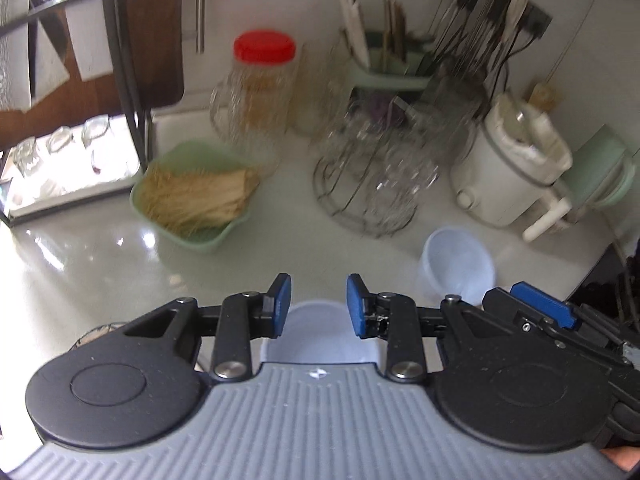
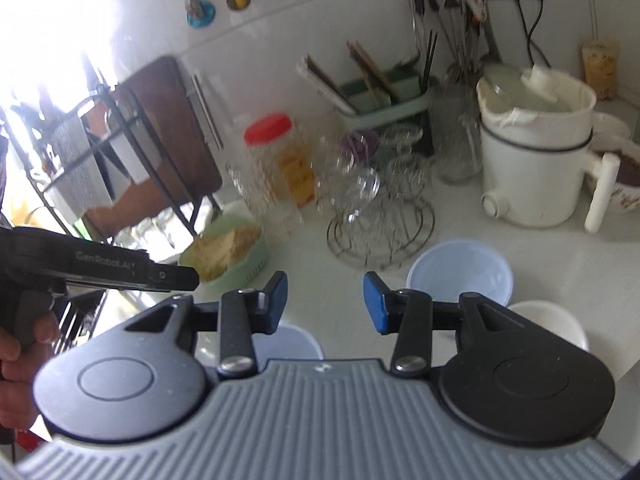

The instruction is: Organize plates and bowls

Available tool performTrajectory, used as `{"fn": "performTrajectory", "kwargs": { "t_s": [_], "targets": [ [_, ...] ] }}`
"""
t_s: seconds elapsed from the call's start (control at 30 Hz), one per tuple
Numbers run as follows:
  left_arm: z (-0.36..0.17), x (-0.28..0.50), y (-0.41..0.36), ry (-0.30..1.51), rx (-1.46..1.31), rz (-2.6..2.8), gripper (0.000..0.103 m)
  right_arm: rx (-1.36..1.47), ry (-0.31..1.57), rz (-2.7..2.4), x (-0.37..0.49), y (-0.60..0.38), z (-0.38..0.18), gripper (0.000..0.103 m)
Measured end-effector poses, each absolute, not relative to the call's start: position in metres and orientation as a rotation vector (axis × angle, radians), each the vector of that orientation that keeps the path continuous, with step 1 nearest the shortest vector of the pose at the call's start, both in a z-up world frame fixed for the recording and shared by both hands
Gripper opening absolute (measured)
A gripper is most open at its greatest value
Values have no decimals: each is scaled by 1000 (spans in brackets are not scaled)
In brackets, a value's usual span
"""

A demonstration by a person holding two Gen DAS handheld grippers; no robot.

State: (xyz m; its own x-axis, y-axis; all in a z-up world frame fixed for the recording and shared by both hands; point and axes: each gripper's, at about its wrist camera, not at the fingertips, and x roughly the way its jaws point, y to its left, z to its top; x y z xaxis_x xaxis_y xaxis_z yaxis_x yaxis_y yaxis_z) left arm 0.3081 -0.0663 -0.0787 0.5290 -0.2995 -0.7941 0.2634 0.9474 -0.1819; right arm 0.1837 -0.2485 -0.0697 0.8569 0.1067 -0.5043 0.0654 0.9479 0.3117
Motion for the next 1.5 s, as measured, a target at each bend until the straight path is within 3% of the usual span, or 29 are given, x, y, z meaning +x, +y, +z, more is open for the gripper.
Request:
{"fn": "performTrajectory", "kwargs": {
  "t_s": [0.77,0.9,1.5],
  "targets": [
    [-16,245,-107,782,-27,-377,36,300,433,-61,124,-288,-27,45],
    [-15,234,-119,771,-24,-379,43,309,428,-63,113,-299,-27,45],
    [-58,209,-179,834,-64,-417,60,281,512,-97,86,-342,-61,45]
  ]
}}
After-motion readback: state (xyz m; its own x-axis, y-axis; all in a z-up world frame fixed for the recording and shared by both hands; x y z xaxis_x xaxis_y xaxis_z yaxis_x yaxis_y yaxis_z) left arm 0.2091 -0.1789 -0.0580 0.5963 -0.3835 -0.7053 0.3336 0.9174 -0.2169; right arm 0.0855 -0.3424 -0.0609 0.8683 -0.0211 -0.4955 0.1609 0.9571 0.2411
